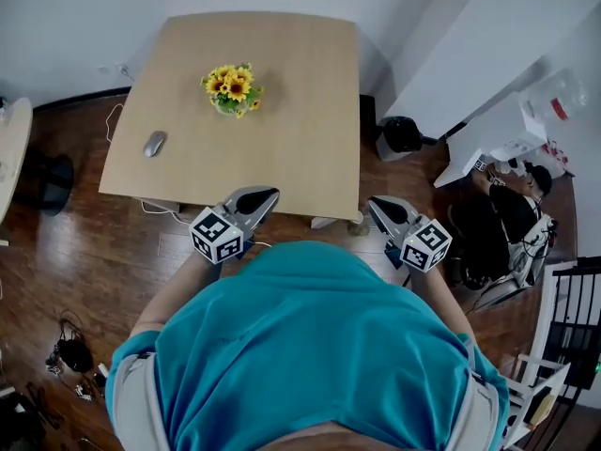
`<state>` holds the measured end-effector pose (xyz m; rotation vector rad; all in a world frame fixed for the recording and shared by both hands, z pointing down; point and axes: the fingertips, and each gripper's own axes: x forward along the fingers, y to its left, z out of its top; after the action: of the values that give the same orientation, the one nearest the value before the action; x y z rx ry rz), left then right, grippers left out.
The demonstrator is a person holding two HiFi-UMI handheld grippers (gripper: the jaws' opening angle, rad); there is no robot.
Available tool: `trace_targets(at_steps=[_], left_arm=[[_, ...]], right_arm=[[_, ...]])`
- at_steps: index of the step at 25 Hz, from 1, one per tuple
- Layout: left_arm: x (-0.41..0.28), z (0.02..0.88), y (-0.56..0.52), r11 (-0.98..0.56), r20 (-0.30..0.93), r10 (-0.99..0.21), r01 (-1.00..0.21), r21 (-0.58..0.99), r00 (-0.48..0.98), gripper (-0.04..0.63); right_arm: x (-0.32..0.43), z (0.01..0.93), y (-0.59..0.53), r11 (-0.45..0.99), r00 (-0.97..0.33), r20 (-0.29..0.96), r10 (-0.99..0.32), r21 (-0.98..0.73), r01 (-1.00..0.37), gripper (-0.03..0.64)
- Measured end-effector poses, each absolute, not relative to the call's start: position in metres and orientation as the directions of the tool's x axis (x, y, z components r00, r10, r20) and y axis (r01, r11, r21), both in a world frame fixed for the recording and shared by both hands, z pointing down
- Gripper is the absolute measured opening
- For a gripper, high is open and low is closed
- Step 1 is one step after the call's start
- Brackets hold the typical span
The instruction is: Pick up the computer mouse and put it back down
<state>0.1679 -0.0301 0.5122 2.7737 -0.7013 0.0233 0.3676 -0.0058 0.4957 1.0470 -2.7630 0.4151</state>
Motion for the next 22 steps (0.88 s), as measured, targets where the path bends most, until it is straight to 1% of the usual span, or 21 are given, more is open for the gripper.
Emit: trace_targets(at_steps=[3, 8, 12, 15, 19, 22], left_arm=[[0.210, 0.505, -0.025, -0.826, 0.069, -0.505, -0.505, 0.251, 0.860, 0.006], [0.280, 0.497, -0.010, -0.781, 0.043, -0.566, -0.552, 0.294, 0.823, 0.005], [0.323, 0.490, -0.004, -0.771, 0.040, -0.573, -0.555, 0.313, 0.819, 0.005], [0.334, 0.482, 0.001, -0.786, 0.044, -0.559, -0.546, 0.290, 0.828, 0.005], [0.333, 0.476, -0.005, -0.800, 0.024, -0.543, -0.526, 0.289, 0.839, 0.005], [0.327, 0.477, -0.005, -0.805, 0.024, -0.534, -0.517, 0.291, 0.845, 0.005]], right_arm=[[0.414, 0.491, -0.007, 0.736, -0.759, 0.212, -0.615, -0.192, -0.649, 0.002], [0.487, 0.482, 0.002, 0.772, -0.792, 0.168, -0.587, -0.178, -0.610, 0.002], [0.525, 0.489, 0.011, 0.771, -0.799, 0.157, -0.581, -0.210, -0.601, 0.002], [0.533, 0.492, 0.016, 0.761, -0.796, 0.143, -0.588, -0.236, -0.604, 0.002], [0.529, 0.484, 0.013, 0.750, -0.781, 0.114, -0.614, -0.223, -0.622, 0.002], [0.522, 0.479, 0.016, 0.735, -0.770, 0.092, -0.632, -0.244, -0.632, 0.002]])
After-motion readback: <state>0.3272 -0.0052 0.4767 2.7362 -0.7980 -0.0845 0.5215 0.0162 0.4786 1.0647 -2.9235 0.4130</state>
